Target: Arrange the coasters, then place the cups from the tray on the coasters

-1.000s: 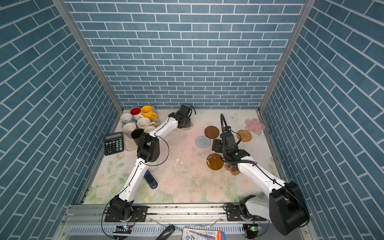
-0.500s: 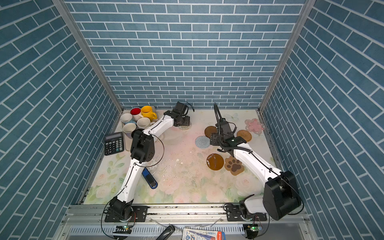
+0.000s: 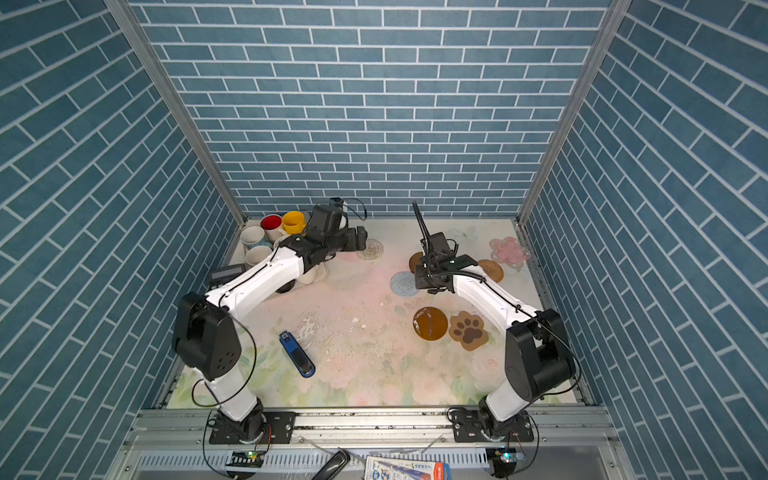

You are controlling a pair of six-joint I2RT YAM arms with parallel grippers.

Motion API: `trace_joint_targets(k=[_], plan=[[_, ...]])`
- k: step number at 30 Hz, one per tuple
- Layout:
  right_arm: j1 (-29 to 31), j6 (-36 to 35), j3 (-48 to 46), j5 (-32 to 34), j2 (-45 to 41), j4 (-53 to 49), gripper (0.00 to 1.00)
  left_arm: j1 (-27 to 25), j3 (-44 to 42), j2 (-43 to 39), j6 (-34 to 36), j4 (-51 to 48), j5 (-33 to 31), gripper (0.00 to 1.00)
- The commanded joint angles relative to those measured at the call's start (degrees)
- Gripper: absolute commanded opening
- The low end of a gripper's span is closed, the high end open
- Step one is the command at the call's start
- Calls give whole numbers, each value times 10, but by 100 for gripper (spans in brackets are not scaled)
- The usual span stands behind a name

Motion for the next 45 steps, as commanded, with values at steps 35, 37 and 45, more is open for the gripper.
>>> trace_joint_targets(k=[35,37,45], plan=[[-10,18,185,-120,306,10,0,-56,-160,-58,48,90,-244,99],[-11,19,201,-115,319,3,0,-56,-149,-48,46,78,-239,99],[-19,23,273,-83,375,-29,0,-55,-169,-61,51,104,-235,99]])
